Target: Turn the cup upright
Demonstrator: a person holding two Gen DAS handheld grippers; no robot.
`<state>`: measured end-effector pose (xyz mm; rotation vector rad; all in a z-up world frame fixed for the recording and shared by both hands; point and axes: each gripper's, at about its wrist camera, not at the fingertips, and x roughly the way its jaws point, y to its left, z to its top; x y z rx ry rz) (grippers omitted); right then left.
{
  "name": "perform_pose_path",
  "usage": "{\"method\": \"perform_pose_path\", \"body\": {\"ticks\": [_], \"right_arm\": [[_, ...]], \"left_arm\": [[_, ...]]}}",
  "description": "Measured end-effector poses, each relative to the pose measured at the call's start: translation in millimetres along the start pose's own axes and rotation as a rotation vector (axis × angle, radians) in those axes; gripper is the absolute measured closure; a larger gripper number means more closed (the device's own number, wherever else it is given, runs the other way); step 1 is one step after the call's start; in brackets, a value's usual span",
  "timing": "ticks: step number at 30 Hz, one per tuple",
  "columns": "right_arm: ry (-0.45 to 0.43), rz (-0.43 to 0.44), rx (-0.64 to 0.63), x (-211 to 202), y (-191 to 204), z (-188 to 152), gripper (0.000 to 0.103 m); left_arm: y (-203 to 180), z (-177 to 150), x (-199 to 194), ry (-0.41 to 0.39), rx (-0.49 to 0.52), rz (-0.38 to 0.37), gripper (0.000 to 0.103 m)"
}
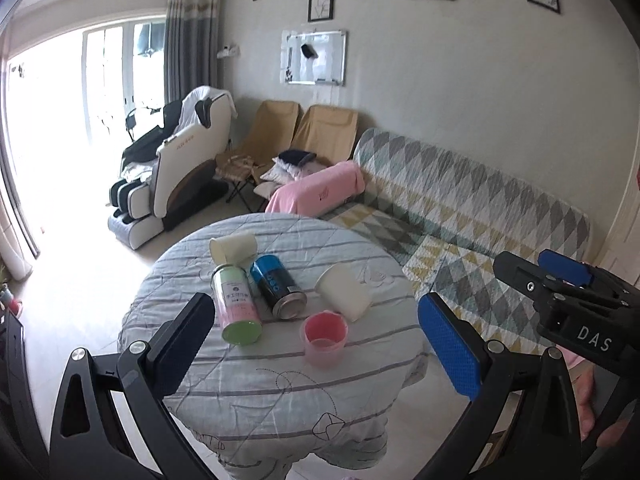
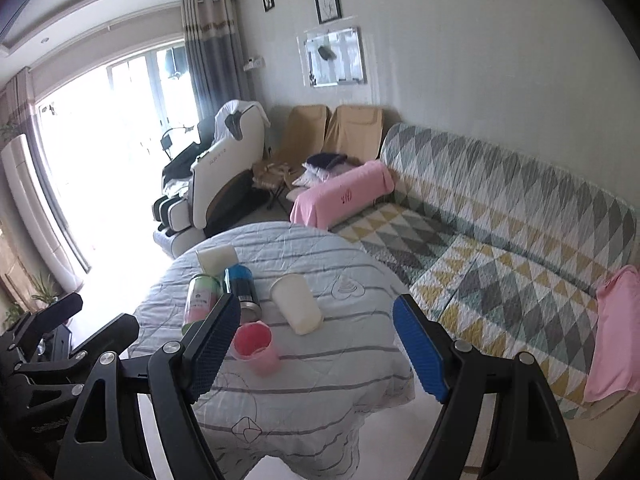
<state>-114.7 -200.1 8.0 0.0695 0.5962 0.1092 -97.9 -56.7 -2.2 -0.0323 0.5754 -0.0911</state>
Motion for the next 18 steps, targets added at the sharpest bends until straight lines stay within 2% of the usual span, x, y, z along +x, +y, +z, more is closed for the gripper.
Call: {"method": "perform_pose_path", "body": {"ticks": [6,18], "right_arm": [[-0.048,-0.001,0.000,-12.9,0.0,-4.5,0.023],[-0.052,0.001,-0.009,-17.0,1.9,-5.5,0.023]], "left_arm": [[-2.0,-5.1,-11.8,-0.042,0.008,-0.003,0.000],[-6.9,-5.6,-17.0,-0.071,0.029,-0.002,0.000]]}}
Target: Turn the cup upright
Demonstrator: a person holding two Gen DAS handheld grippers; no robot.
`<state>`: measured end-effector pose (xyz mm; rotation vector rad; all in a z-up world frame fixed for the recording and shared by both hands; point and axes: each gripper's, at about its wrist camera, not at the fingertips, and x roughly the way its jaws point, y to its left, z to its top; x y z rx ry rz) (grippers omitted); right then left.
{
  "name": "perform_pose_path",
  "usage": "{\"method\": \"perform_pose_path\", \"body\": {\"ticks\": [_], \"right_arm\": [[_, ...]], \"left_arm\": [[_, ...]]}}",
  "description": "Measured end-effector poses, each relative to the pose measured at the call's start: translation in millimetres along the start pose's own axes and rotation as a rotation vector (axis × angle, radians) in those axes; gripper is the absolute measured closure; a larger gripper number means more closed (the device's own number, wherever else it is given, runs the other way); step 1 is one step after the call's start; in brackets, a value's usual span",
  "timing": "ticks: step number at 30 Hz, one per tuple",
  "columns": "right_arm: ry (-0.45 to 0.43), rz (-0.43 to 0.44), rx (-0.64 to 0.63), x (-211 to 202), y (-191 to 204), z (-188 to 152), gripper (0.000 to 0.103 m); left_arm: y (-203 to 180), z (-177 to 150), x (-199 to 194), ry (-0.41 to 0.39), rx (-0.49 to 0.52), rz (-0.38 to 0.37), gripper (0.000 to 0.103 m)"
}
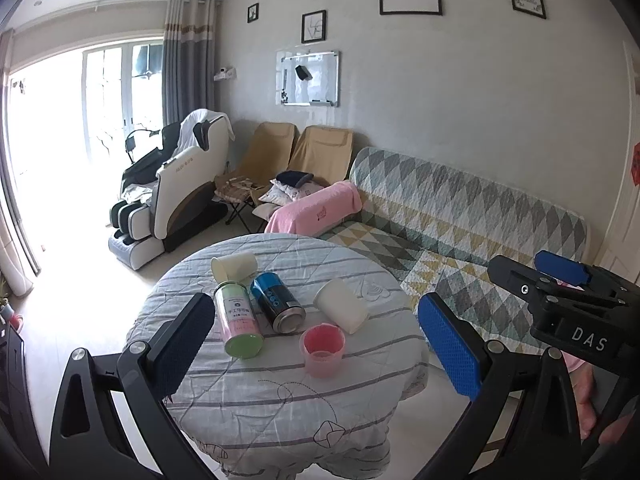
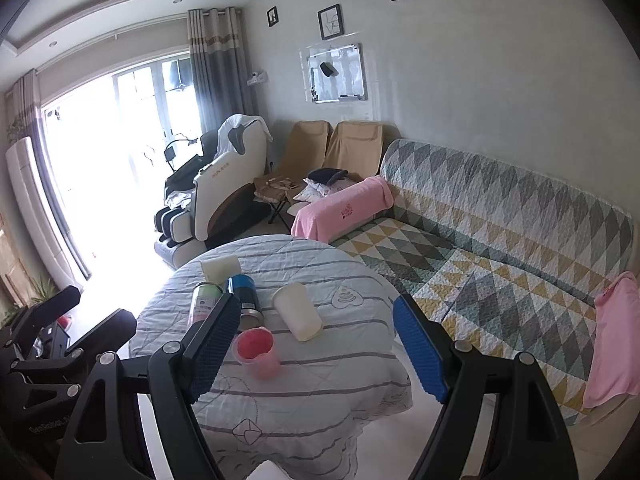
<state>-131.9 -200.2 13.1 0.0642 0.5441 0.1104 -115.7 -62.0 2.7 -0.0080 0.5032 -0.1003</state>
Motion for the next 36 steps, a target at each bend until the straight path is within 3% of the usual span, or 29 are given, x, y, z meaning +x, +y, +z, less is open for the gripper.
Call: {"method": "perform_pose_path", "body": {"ticks": [36], "right_arm": [[0.041,-0.003,-0.012,4.2,-1.1,-7.1,0.023]], "left_arm": [[0.0,4.4,-1.9,0.003,0.014,-0.005,0.000]]}}
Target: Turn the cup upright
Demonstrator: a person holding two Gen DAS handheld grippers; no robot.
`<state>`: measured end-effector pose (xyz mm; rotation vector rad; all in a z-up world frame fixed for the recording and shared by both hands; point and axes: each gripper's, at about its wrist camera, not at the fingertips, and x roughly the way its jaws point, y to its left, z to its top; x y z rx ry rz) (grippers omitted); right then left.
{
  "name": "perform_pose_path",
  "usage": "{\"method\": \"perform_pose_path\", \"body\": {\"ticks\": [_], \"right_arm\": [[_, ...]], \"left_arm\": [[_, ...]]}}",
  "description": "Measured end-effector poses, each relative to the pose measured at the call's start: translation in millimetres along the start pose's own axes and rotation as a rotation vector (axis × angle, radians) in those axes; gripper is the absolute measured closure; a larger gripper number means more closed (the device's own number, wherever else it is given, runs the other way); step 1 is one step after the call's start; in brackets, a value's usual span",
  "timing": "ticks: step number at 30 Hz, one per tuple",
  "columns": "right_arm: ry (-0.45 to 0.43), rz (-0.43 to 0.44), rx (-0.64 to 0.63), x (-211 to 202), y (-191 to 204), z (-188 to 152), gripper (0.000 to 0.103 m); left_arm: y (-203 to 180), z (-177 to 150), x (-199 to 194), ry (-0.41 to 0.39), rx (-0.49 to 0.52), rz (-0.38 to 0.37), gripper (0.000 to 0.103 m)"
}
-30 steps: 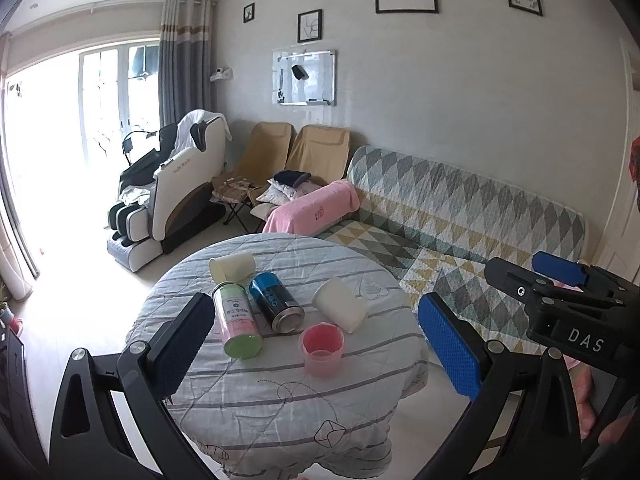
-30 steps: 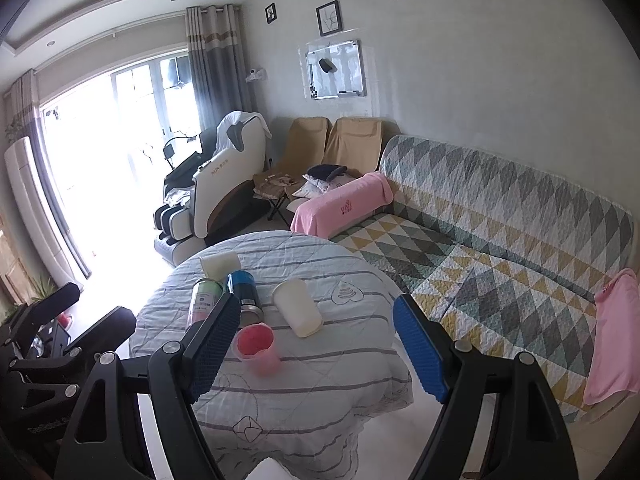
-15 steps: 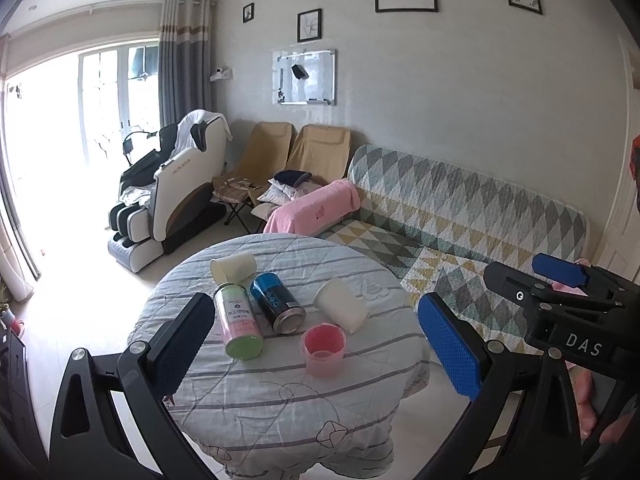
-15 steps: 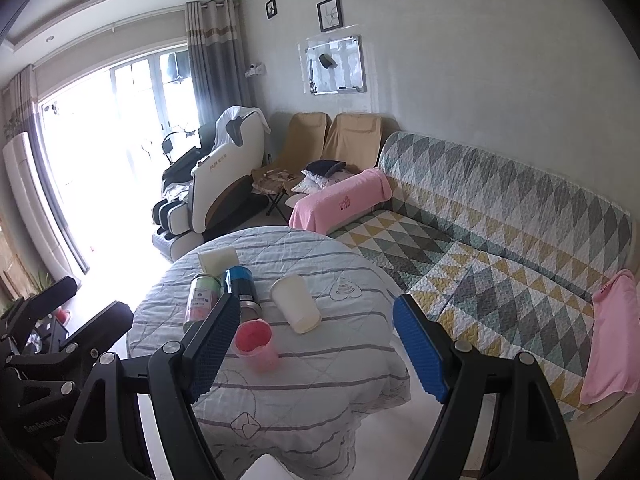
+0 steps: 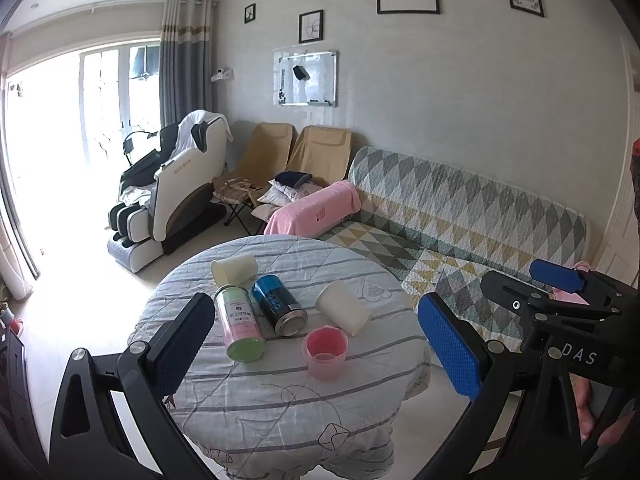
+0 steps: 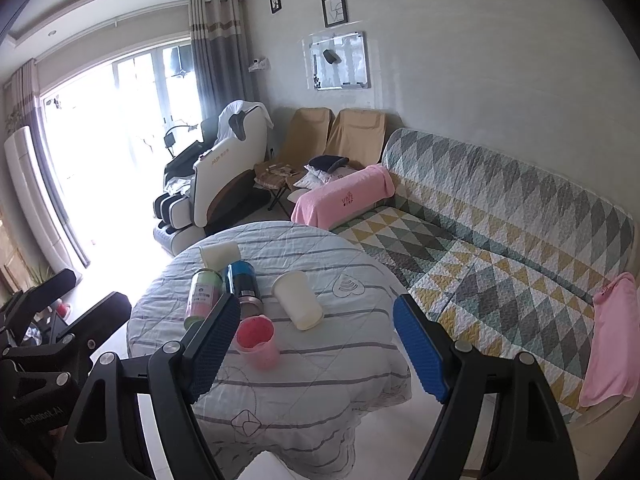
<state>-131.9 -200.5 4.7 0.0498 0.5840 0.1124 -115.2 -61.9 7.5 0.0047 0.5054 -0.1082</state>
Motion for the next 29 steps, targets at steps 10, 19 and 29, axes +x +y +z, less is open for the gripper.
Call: {"method": "perform_pose_path", "body": {"ticks": [10,19,29], "right_arm": [[0.002,0.001,-0.012,0.8,-1.3,-1.6,0.023],[0.013,0.001,-0.023,4.1,-0.2,-1.1,0.023],[0.026,0.010,-0.026,8.1,-4.5,-4.5,0.023]], "left_arm": [[-0.1,5.2,-0.8,-0.008,0.002,-0.002,0.000],[2.0,13.8,-0.7,-0.011,0.001,0.004,0.000],[-0.1,15.8,-2.1,-0.022,0.002,-0.006,0.000]]}}
